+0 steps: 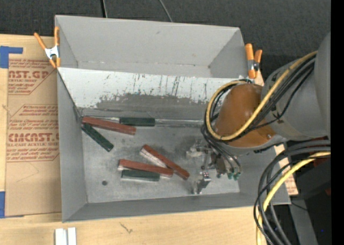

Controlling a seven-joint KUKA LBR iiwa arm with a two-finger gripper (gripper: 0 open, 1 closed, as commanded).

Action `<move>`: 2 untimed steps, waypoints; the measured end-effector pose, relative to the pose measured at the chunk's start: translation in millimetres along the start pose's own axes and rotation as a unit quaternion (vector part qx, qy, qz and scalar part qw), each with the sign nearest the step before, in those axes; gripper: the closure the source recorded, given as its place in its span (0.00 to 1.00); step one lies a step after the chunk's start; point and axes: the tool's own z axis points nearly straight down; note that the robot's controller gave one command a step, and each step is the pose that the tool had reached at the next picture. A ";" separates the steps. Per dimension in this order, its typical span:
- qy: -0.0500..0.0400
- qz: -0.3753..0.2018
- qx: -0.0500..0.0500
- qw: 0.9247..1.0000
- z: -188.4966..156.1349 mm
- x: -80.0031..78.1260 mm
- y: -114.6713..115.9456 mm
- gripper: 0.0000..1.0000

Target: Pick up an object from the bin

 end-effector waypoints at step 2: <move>-0.003 0.060 0.001 0.998 0.7 -40.9 60.7 1.00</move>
Offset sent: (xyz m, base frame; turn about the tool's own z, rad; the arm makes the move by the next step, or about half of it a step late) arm 0.0345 0.0631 -0.0069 0.1206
